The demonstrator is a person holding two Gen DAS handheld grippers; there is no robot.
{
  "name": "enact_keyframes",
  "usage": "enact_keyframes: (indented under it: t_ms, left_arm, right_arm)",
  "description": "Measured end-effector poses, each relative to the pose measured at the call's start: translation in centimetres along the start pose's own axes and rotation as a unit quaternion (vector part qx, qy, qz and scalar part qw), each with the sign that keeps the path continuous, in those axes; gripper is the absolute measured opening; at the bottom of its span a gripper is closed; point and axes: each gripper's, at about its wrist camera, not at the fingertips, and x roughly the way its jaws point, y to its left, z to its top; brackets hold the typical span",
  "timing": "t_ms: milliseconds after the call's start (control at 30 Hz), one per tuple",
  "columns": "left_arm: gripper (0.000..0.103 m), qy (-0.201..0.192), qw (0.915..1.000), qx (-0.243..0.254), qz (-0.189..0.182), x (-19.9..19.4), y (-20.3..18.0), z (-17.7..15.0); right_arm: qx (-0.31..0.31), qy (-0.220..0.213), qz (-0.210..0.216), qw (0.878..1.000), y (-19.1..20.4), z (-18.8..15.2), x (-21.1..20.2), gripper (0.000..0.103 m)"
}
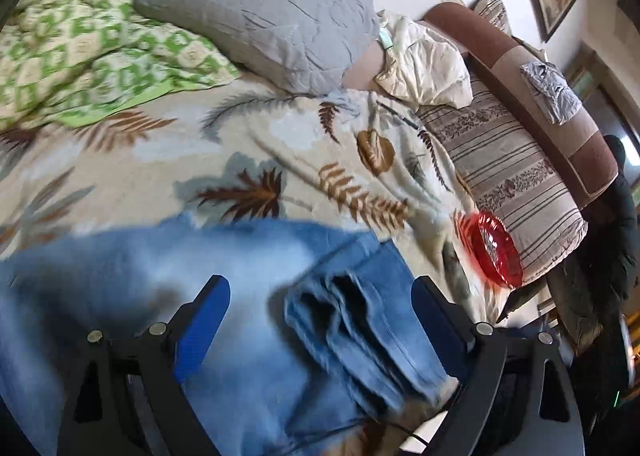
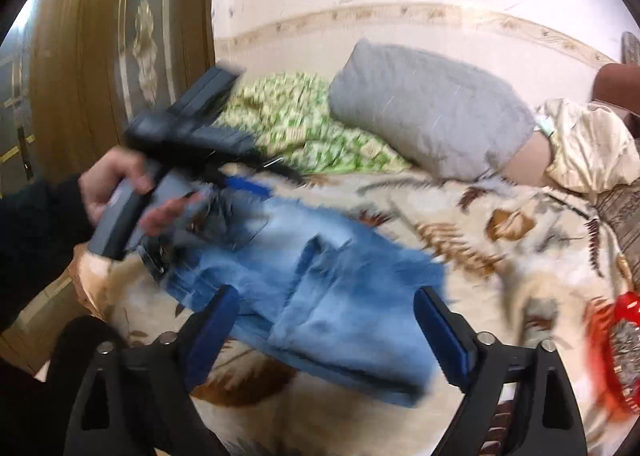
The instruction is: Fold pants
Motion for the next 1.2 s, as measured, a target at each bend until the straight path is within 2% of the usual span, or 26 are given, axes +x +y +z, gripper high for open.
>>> enact_keyframes:
  t_ms: [67, 133, 167, 233, 300, 433, 533, 567, 600, 633, 667, 700, 767, 867, 1000, 1067, 1100, 1133, 1200]
  left_arm:
    - [0.092, 0.008, 0.9998, -0.014, 0.014, -1.1, -1.0, -1.8]
    - [0.092, 0.011, 0.9995, -0.027, 0.014, -2.1, -1.9, -3.1]
    - [0.092, 0.013, 0.9992, -0.035, 0.01, -2.2, -2.7, -4.2]
    - [0.093, 0.015, 0.9988, -0.045, 0.014, -1.8, -3.9, -5.5]
    - [0.093, 0.026, 0.9976, -0.054, 0.035, 0.3, -5.1, -6.7]
    - [0.093, 0.047, 0.9943, -0.061, 0.073, 5.4, -6.5, -8.2]
    - [0.093, 0.061, 0.9883, -0.05, 0.131, 7.8, -7.6, -8.5]
    - [0.088, 0.069, 0.9859, -0.035, 0.148, 8.6, -7.9, -8.6]
    - [0.076, 0.073, 0.9846, -0.021, 0.157, 9.2, -8.3, -8.9]
    - [0.047, 0.079, 0.9827, -0.011, 0.167, 9.5, -8.5, -9.0]
    - [0.041, 0.084, 0.9791, 0.011, 0.185, 9.7, -8.5, -9.3]
    - [0.039, 0.081, 0.9806, 0.016, 0.178, 9.5, -8.3, -9.4]
    - [0.028, 0.078, 0.9835, 0.004, 0.163, 9.0, -7.4, -9.4]
    - [0.026, 0.071, 0.9879, -0.018, 0.136, 8.4, -6.0, -9.6]
    - [0.026, 0.055, 0.9904, -0.021, 0.125, 8.3, -5.8, -10.1]
    - [0.026, 0.049, 0.9916, -0.027, 0.117, 8.0, -5.4, -10.3]
    - [0.025, 0.047, 0.9922, -0.033, 0.11, 7.9, -5.1, -10.4]
    - [0.025, 0.046, 0.9926, -0.036, 0.107, 7.8, -5.1, -10.5]
    - [0.022, 0.045, 0.9934, -0.037, 0.099, 7.7, -5.0, -10.4]
  right_arm:
    - [-0.002, 0.004, -0.006, 1.0, -3.1, 1.1, -0.3, 0.093]
    - [-0.019, 0.028, -0.009, 0.999, -5.9, 2.0, 0.2, 0.093]
    - [-0.03, 0.048, 0.002, 0.998, -7.5, 2.6, 0.7, 0.093]
    - [-0.046, 0.06, 0.034, 0.997, -9.2, 3.5, 1.4, 0.092]
    - [-0.07, 0.089, 0.061, 0.992, -10.3, 4.5, 2.9, 0.092]
    - [-0.155, 0.133, 0.062, 0.977, -10.6, 5.8, 6.3, 0.09]
    - [-0.19, 0.161, 0.066, 0.966, -10.3, 6.1, 8.2, 0.09]
    - [-0.208, 0.168, 0.067, 0.961, -10.2, 6.3, 9.3, 0.09]
    - [-0.219, 0.174, 0.071, 0.957, -10.1, 6.3, 9.9, 0.09]
    - [-0.232, 0.182, 0.076, 0.952, -9.9, 6.4, 10.7, 0.09]
    - [-0.252, 0.191, 0.08, 0.945, -9.6, 6.4, 11.8, 0.09]
    - [-0.269, 0.203, 0.09, 0.937, -9.2, 6.4, 12.6, 0.089]
    - [-0.302, 0.224, 0.11, 0.92, -8.5, 6.3, 14.4, 0.084]
    - [-0.346, 0.257, 0.141, 0.891, -7.6, 6.1, 17.1, 0.076]
    - [-0.39, 0.288, 0.152, 0.861, -6.5, 5.4, 20.4, 0.075]
    - [-0.393, 0.309, 0.17, 0.849, -5.9, 4.8, 21.8, 0.063]
    - [-0.388, 0.325, 0.181, 0.843, -5.6, 4.5, 22.3, 0.044]
    - [-0.384, 0.342, 0.187, 0.837, -5.4, 4.0, 22.7, 0.036]
    - [-0.379, 0.353, 0.185, 0.835, -5.2, 3.3, 22.7, 0.029]
